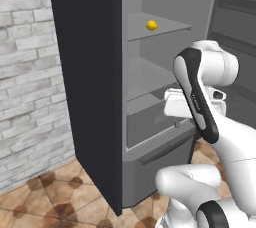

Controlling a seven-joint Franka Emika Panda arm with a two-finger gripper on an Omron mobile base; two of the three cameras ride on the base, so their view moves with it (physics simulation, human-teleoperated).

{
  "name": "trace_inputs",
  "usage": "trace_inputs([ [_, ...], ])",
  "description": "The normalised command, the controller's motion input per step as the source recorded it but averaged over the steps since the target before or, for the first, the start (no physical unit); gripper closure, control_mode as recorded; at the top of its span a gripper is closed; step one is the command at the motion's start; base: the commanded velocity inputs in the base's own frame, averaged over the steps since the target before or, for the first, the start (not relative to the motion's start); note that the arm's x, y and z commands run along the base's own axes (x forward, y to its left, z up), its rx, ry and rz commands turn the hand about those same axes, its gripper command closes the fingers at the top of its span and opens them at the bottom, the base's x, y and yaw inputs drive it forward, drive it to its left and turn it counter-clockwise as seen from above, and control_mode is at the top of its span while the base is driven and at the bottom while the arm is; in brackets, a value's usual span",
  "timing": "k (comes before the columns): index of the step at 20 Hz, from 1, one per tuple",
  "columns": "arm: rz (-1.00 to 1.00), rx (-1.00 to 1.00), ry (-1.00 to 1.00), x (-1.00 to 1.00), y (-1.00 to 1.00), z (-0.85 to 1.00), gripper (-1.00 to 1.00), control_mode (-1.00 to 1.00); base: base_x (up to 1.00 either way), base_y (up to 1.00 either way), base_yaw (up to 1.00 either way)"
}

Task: Retrieve a lemon from the fridge and place it on the cutting board with the fish.

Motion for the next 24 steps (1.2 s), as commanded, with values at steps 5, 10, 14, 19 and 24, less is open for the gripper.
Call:
trace_inputs([
  [5,0.00,-0.01,-0.33,0.02,-0.10,-0.30,-1.00,-1.00,0.00,0.00,0.00],
  [10,0.00,-0.01,-0.04,0.03,-0.07,-0.07,-1.00,-1.00,0.00,0.00,0.00],
  [14,0.00,0.00,0.00,0.00,0.00,0.00,-1.00,-1.00,0.00,0.00,0.00],
  [19,0.03,0.00,-0.01,0.08,0.00,0.00,-1.00,-1.00,0.00,0.00,0.00],
  [24,0.07,0.00,0.00,0.13,0.00,0.00,-1.00,1.00,0.33,-0.17,0.16],
])
